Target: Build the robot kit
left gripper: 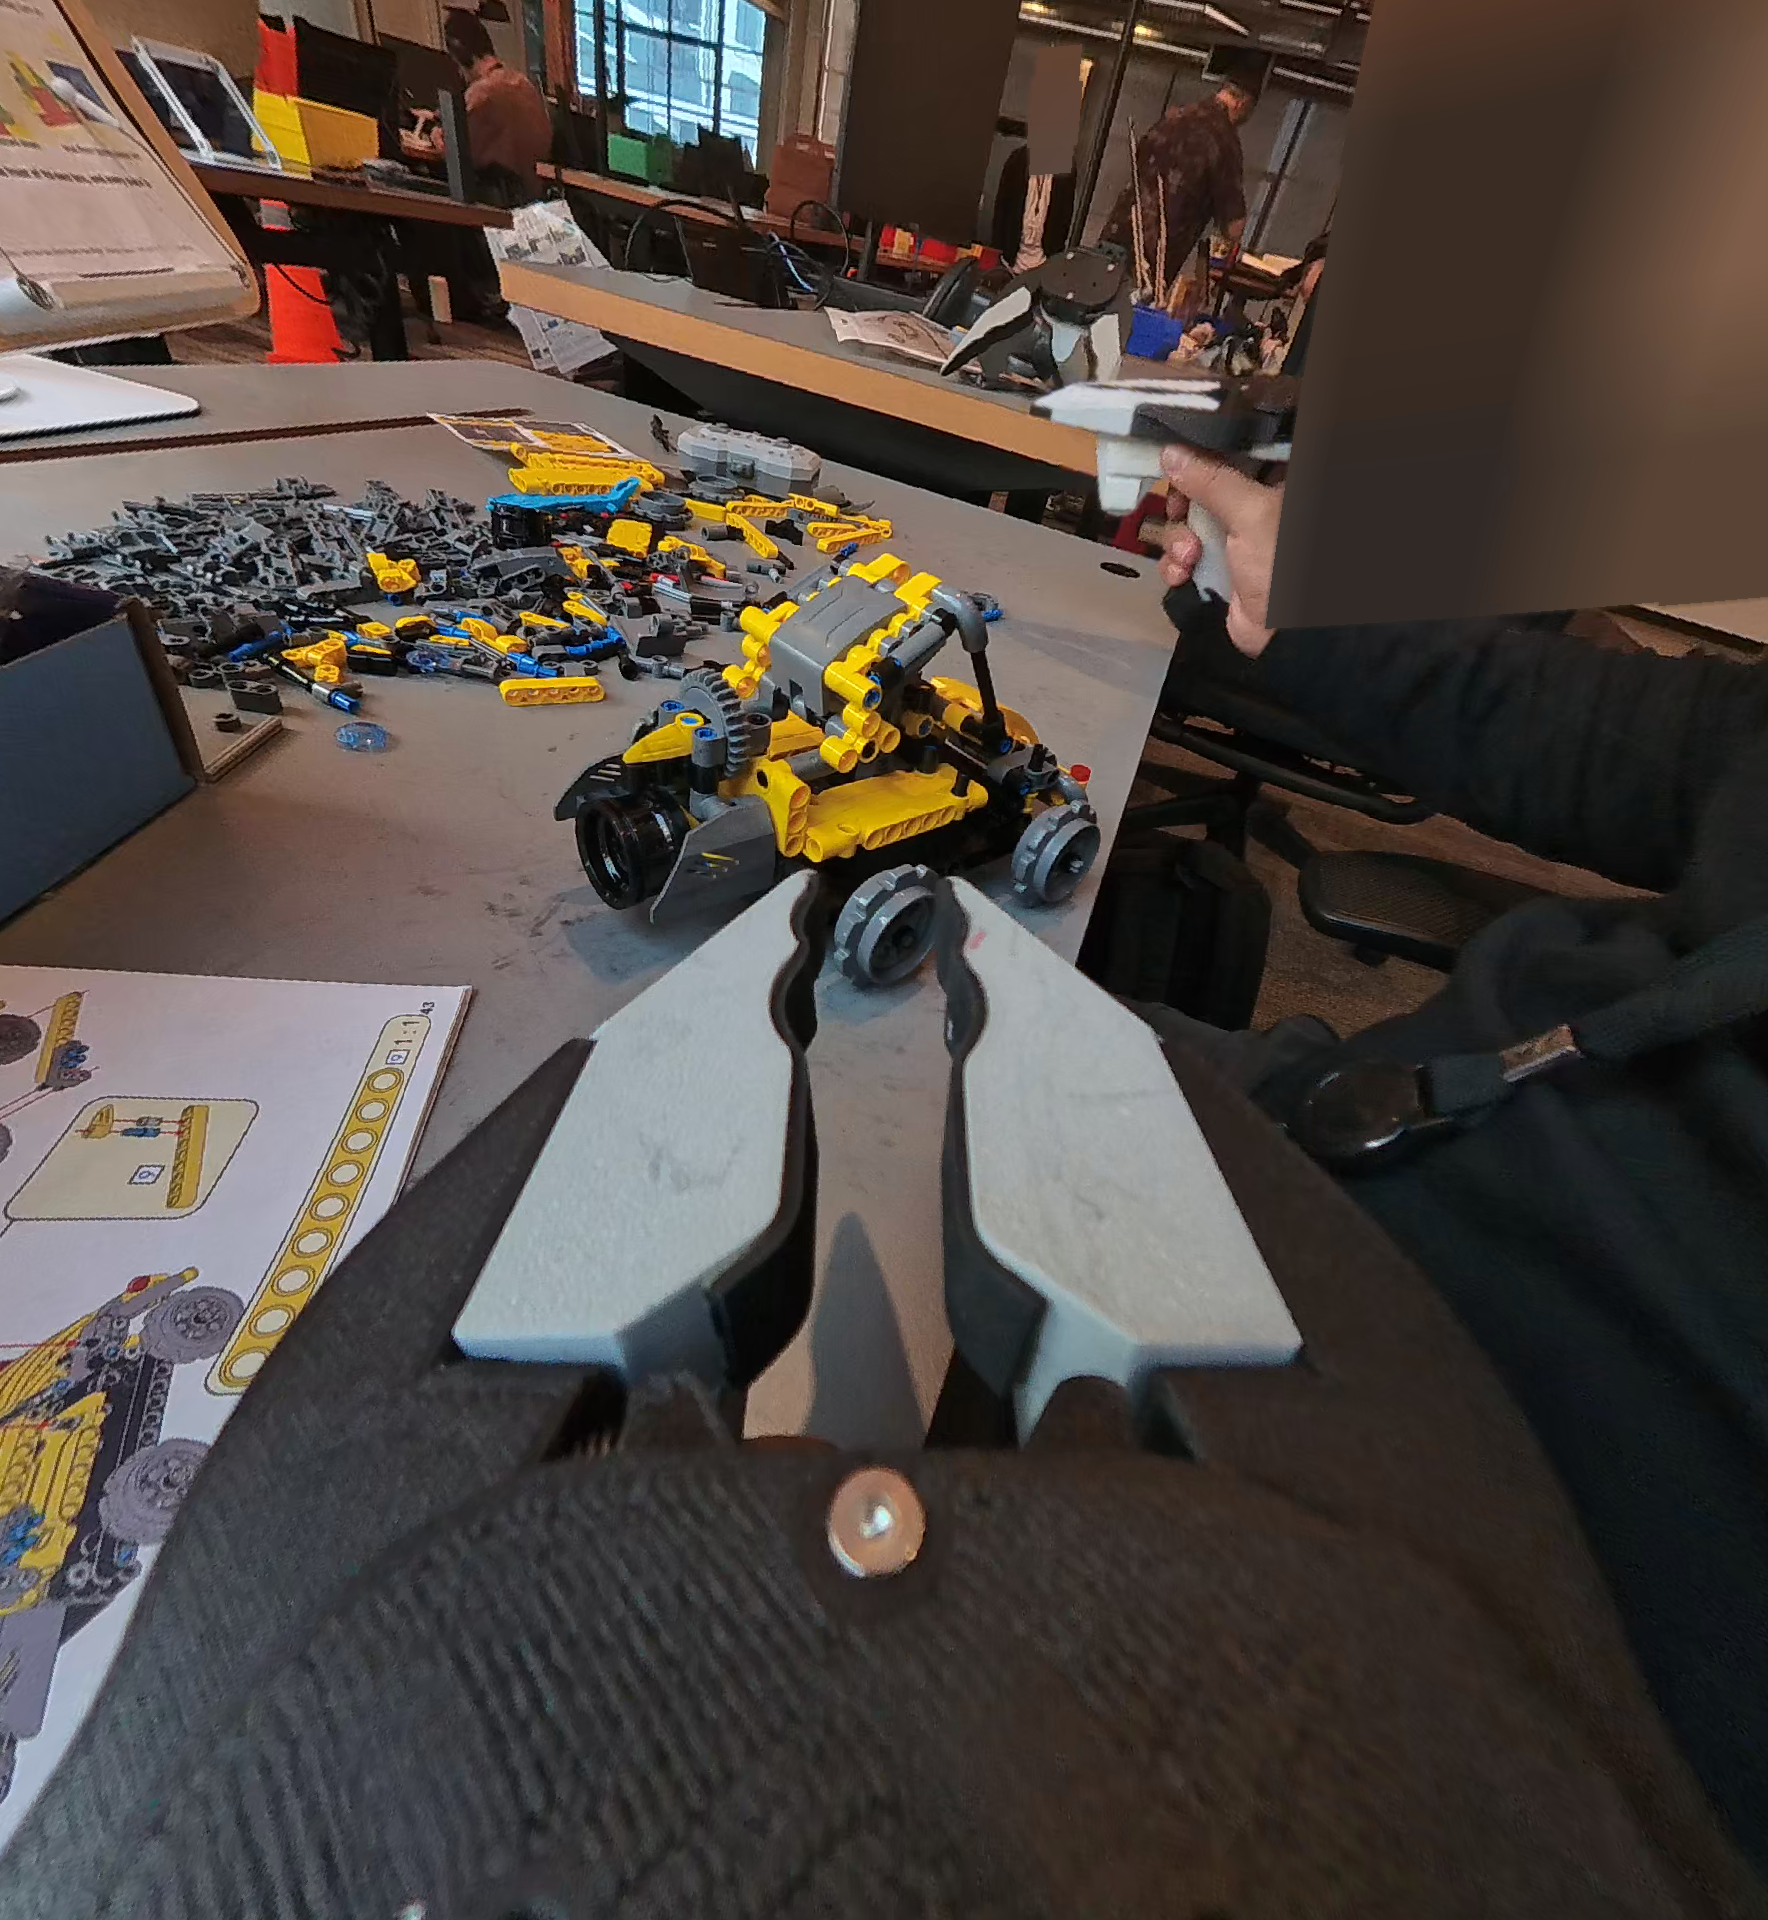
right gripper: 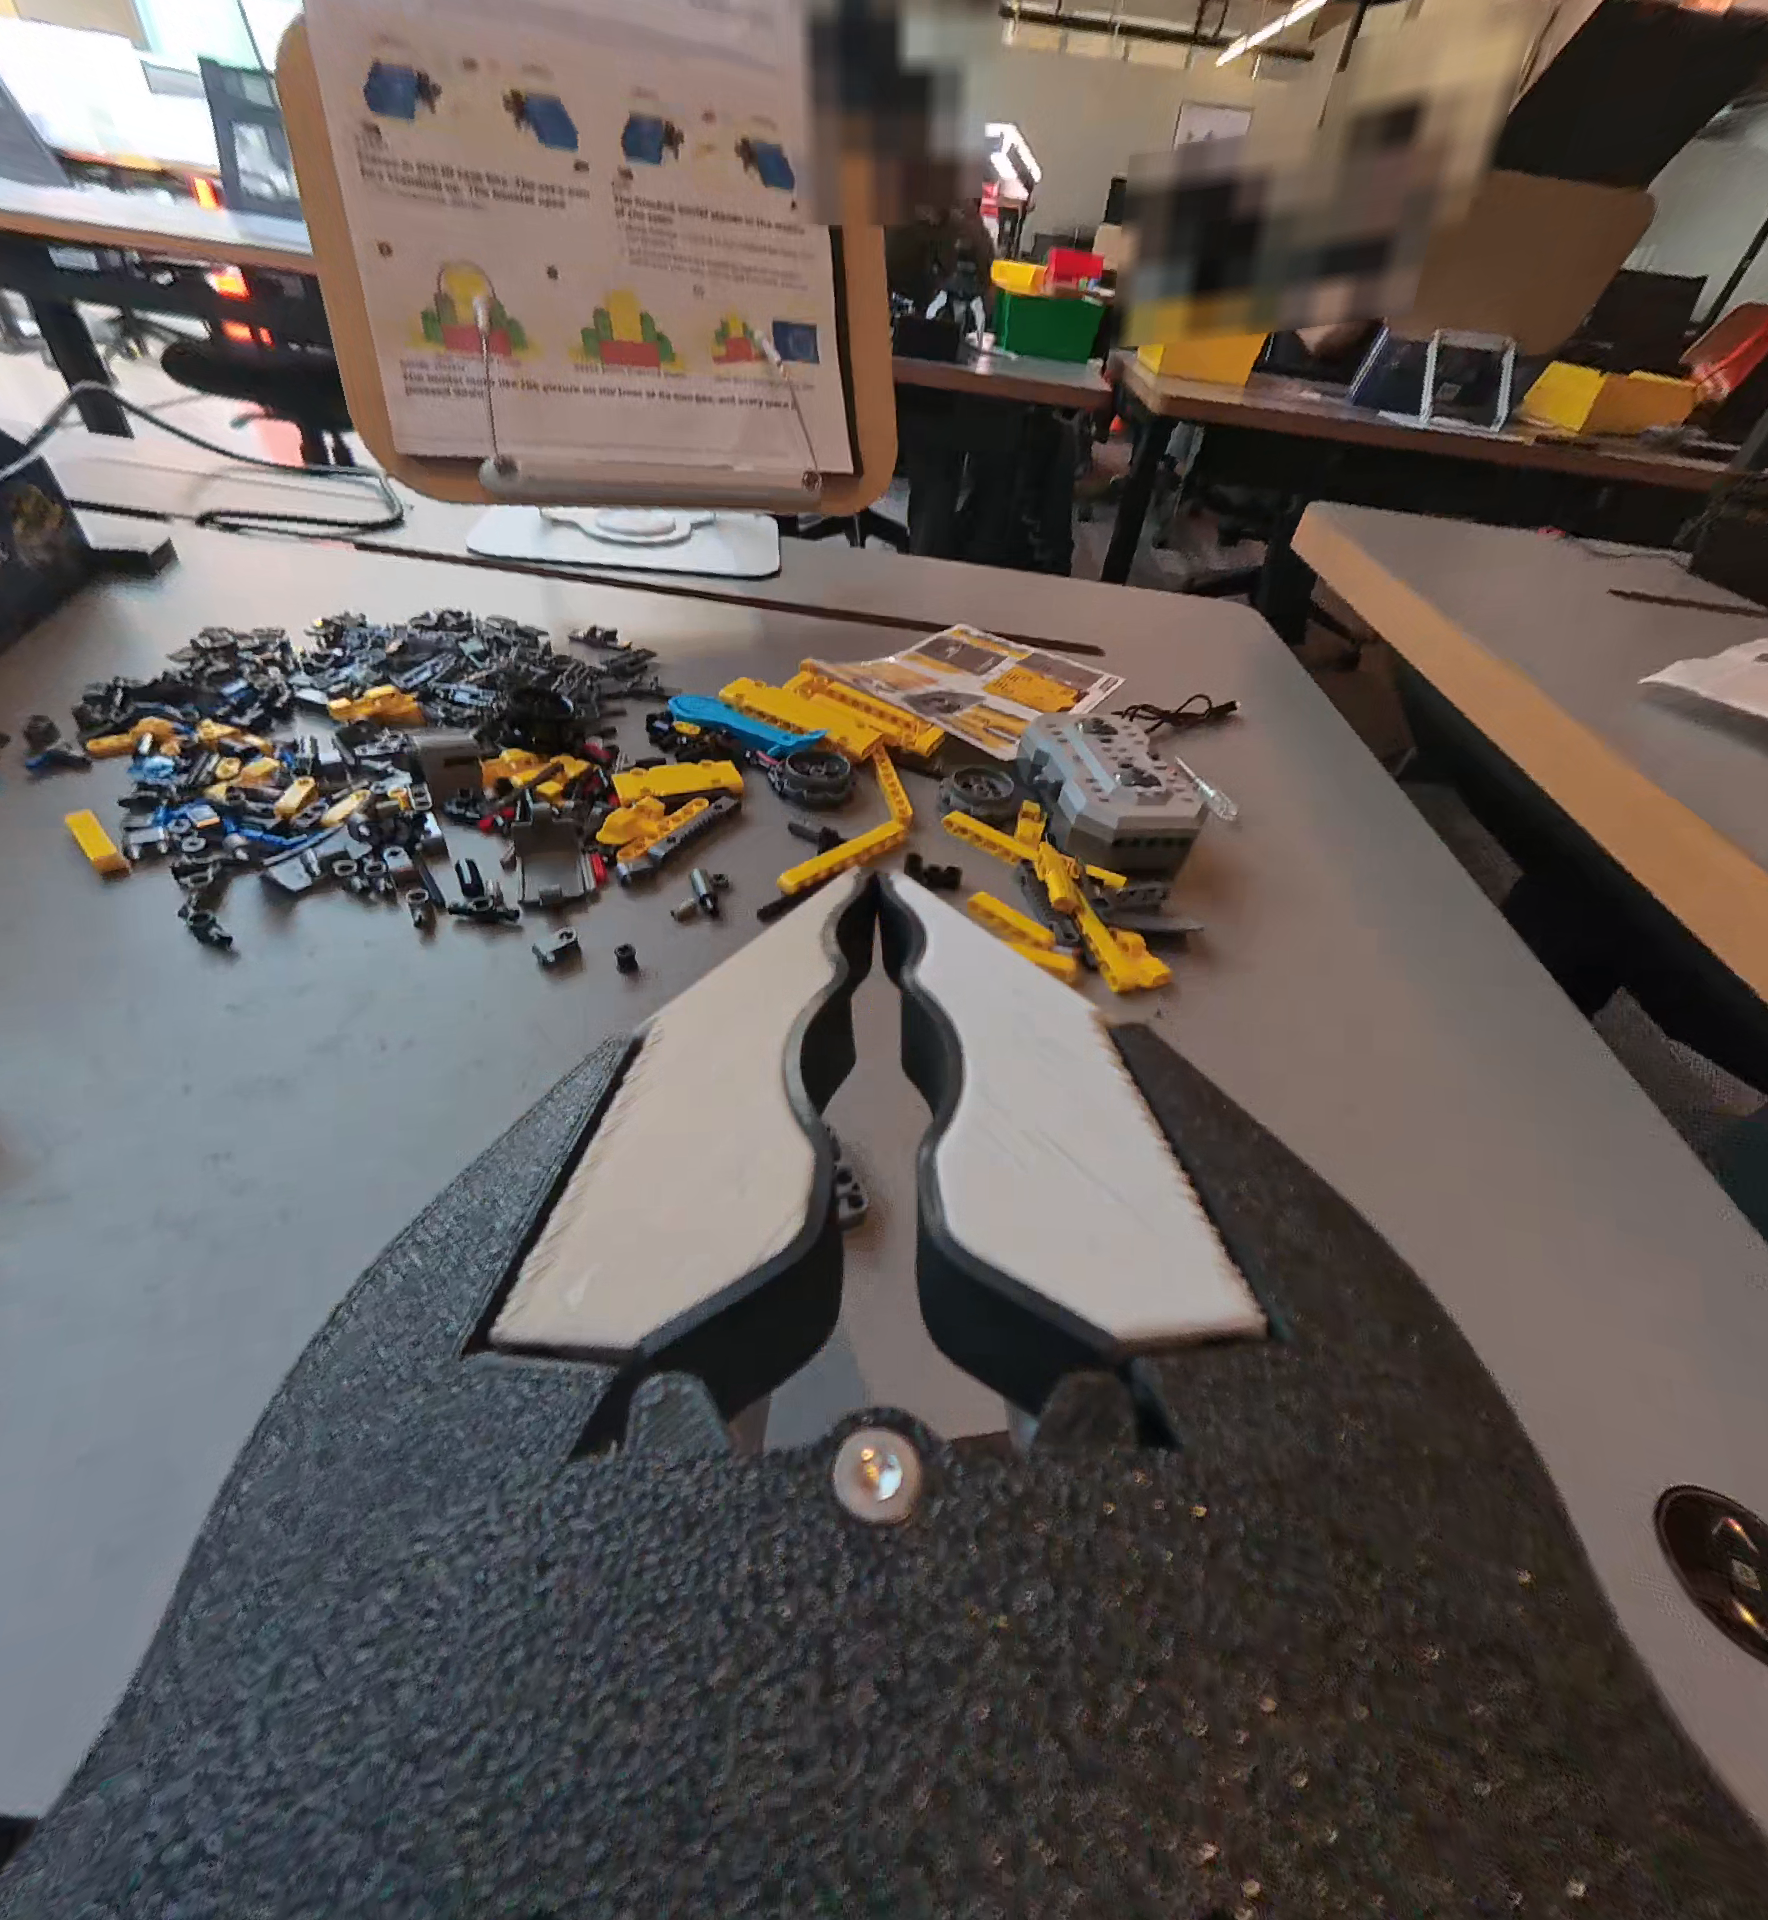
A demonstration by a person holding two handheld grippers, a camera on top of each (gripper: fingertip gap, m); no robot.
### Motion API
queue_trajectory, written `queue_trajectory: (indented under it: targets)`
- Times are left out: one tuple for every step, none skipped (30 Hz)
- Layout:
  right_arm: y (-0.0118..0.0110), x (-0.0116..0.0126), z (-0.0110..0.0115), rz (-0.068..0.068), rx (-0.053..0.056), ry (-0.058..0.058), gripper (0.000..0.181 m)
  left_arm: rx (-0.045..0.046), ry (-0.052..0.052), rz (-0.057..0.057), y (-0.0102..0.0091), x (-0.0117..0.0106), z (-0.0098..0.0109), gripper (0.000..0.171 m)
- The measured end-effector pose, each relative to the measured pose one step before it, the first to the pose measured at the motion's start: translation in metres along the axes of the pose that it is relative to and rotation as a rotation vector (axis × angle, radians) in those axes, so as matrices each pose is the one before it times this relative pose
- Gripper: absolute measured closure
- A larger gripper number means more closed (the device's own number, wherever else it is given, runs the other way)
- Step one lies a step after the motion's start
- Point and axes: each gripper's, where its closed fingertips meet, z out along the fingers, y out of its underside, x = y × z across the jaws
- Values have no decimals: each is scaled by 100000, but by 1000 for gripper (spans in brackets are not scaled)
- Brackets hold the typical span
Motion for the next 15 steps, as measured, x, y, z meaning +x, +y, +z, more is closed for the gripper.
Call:
queue_trajectory:
  targets:
    - [760,-292,153,-289,-2147,-995,181,-134,-127,51,17,-14,12,154]
    - [962,-409,254,363,-3657,-2138,181,81,-76,56,-8,-4,-3,154]
    - [1007,-325,325,808,-4225,-1966,181,131,-53,-3,-15,-5,-10,154]
    - [893,-185,338,1060,-3615,-1234,181,90,-32,-17,-9,-1,-13,154]
    - [955,-138,418,1749,-4399,-1428,181,76,14,-50,-11,-3,-6,154]
    - [751,-197,398,1951,-3839,-2000,181,-1,18,-67,-2,-3,-1,154]
    - [168,-174,216,1073,-2015,-1735,178,-55,33,20,6,2,6,154]
    - [-369,-221,78,4,667,-1411,177,31,28,99,1,18,-5,154]
    - [-545,-315,66,-463,650,-1735,177,38,81,72,-4,16,4,154]
    - [-593,-236,151,-1060,6,-989,177,-40,57,44,-4,7,-4,154]
    - [-629,-273,282,-1358,-360,-1174,177,-17,75,26,2,9,-1,154]
    - [-622,-431,425,-1155,-913,-2297,177,24,101,-14,-2,16,-8,154]
    - [-560,-424,584,-799,-1684,-2510,176,34,51,-7,-5,8,2,154]
    - [-501,-467,709,-770,-2319,-3003,174,16,60,-31,-2,2,-10,154]
    - [-455,-475,770,-436,-2912,-3345,173,21,74,-85,-6,-3,-1,154]
